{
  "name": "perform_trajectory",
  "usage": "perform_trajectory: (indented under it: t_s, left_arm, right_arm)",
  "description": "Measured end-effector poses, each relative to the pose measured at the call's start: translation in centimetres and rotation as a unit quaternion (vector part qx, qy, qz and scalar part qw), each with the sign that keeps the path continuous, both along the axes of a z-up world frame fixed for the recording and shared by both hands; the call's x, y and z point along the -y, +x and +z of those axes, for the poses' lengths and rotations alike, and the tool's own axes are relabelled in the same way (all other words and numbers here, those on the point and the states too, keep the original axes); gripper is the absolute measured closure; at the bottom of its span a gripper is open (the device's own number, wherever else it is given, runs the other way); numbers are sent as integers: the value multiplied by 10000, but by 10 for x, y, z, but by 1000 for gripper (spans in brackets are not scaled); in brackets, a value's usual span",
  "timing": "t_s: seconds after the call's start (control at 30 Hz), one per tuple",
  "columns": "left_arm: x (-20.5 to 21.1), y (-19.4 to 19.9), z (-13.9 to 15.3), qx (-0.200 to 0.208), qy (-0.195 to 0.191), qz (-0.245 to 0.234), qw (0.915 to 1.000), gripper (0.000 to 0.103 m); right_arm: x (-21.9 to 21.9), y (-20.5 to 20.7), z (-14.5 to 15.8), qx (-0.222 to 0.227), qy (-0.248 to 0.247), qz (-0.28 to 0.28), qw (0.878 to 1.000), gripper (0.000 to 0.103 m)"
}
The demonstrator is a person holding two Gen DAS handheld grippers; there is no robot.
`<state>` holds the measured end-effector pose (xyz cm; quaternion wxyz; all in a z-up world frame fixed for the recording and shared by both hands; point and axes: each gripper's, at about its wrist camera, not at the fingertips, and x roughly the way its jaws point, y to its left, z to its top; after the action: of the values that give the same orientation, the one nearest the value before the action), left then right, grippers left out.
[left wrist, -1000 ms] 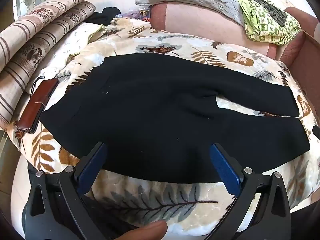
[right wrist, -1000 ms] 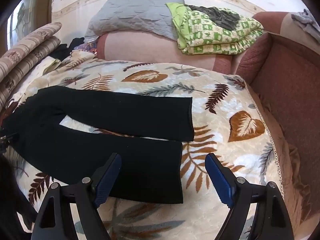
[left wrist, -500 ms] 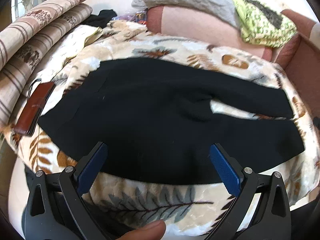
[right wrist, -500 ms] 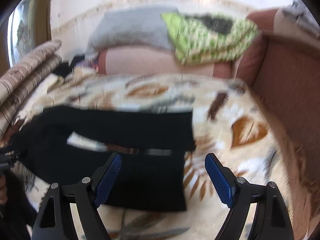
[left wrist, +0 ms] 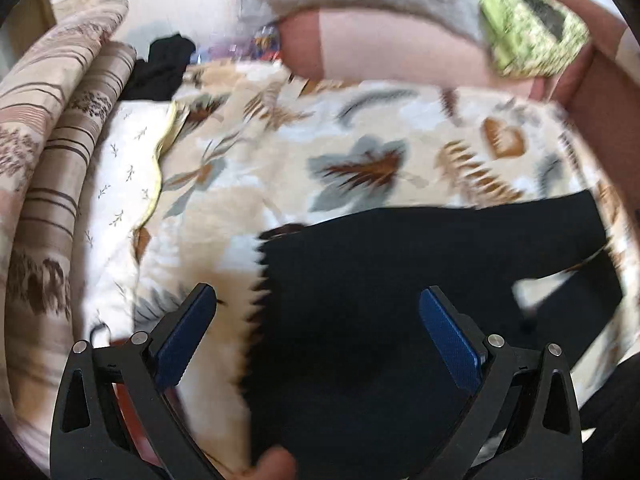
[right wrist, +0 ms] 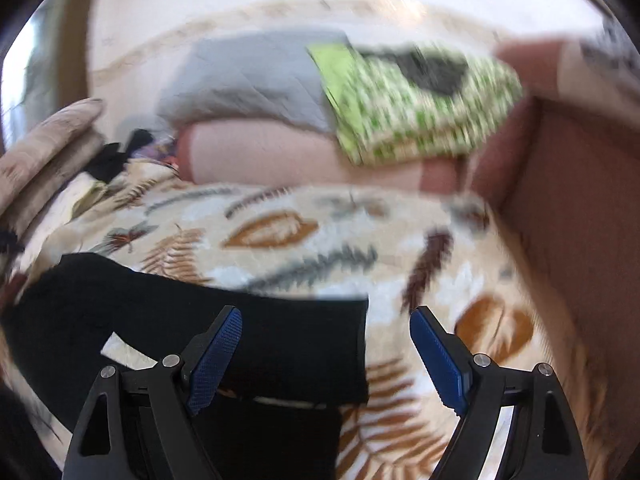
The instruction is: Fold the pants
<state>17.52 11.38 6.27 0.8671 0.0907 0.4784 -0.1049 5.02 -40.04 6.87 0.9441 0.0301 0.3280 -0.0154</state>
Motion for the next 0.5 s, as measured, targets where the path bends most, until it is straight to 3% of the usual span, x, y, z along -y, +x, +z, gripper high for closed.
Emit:
perform_trajectory:
  t_s: [0.1,0.3,0.4,0.5]
  left_arm:
    - [-16,23,-18,-171,-147,-266,9994,3]
    - [-13,75,-51,-490,-457,-730,9951,3]
    - [-13,94,-74,-832,-424,-1088,9897,3]
    - [-19,105,-82,-1066,-712,-1411,9817,3]
  right_arm:
    - [3,2,5,219,61,-125,9997,19]
    - [3,11,1,88,-62,-207,9997,19]
    - [5,12,-2,36,-152,-173,9997,19]
    - [9,10,-5,-49,-338,-242,9991,19]
